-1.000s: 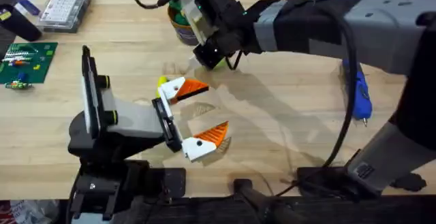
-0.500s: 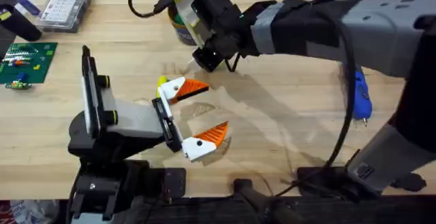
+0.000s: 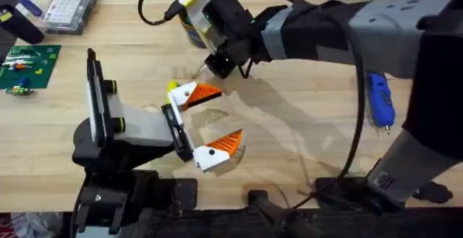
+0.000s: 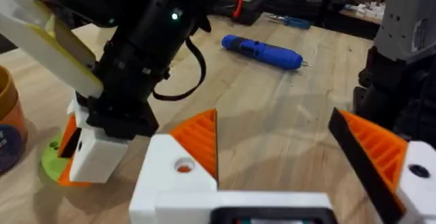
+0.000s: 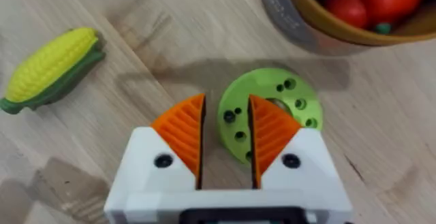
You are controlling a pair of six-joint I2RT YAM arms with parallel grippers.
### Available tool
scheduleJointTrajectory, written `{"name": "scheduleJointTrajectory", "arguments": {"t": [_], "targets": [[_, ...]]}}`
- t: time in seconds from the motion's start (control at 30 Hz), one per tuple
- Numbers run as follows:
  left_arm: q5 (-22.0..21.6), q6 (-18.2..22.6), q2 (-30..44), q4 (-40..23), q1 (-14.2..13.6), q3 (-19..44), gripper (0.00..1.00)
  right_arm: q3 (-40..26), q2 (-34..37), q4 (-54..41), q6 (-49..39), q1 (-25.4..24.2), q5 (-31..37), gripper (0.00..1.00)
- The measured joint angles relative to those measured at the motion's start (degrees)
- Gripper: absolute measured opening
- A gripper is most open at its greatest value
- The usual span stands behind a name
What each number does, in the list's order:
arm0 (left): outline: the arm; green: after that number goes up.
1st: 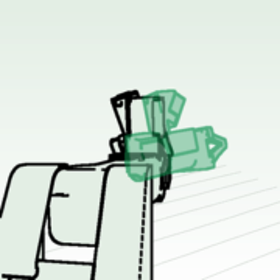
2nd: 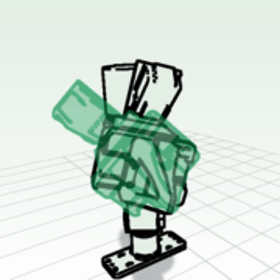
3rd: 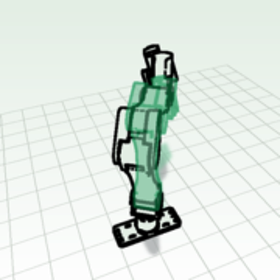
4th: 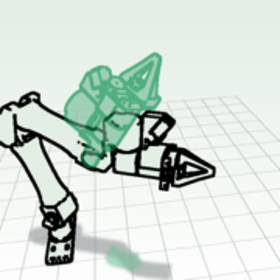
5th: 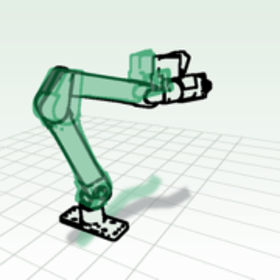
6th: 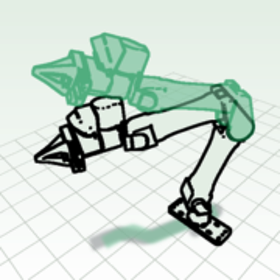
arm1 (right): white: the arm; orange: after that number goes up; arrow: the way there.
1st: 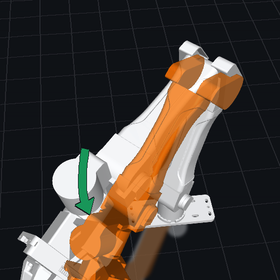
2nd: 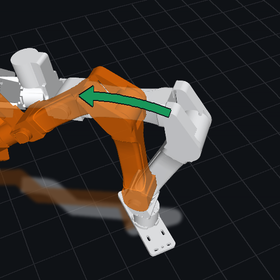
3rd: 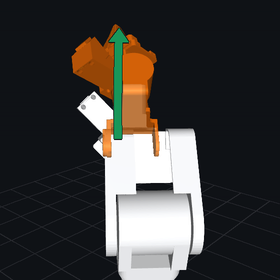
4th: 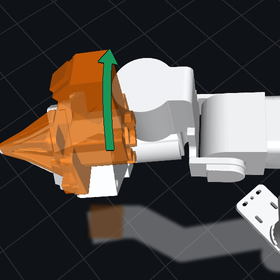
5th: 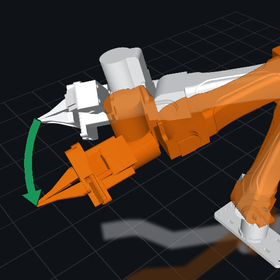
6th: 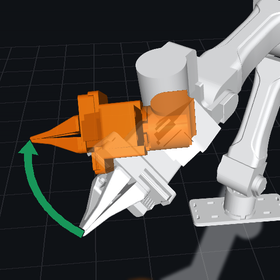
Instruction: Pick up the gripper from the table and insert it into the empty holder that is missing its gripper. Then pick up a screw, insert it into the mounting hole, and use the screwdriver to tighten it. Finally, clean up the table by picking up the vegetable and placing it into the bucket.
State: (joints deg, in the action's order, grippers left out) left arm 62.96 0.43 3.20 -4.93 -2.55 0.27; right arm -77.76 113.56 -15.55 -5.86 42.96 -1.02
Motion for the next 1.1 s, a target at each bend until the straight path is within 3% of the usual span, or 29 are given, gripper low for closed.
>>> {"name": "scheduleJointTrajectory", "arguments": {"t": [0.17,0.27,0.33,0.93,1.1], "targets": [[0.0,0.0,0.0,0.0,0.0,0.0,0.988,0.0,0.1,0.2,-0.3,0.0,0.1,0.307],[0.0,0.0,0.0,0.0,0.0,0.0,0.988,0.0,0.1,0.1,-0.4,0.0,0.4,0.079],[0.0,0.0,0.0,0.0,0.0,0.0,0.988,0.0,0.2,0.2,-0.4,0.0,0.5,0.009],[0.0,0.0,0.0,0.0,0.0,0.0,0.988,-0.1,0.2,-0.1,-0.4,0.0,0.5,0.004],[0.0,0.0,0.0,0.0,0.0,0.0,0.988,-0.7,-0.8,-4.3,-0.4,0.0,0.5,0.004]]}}
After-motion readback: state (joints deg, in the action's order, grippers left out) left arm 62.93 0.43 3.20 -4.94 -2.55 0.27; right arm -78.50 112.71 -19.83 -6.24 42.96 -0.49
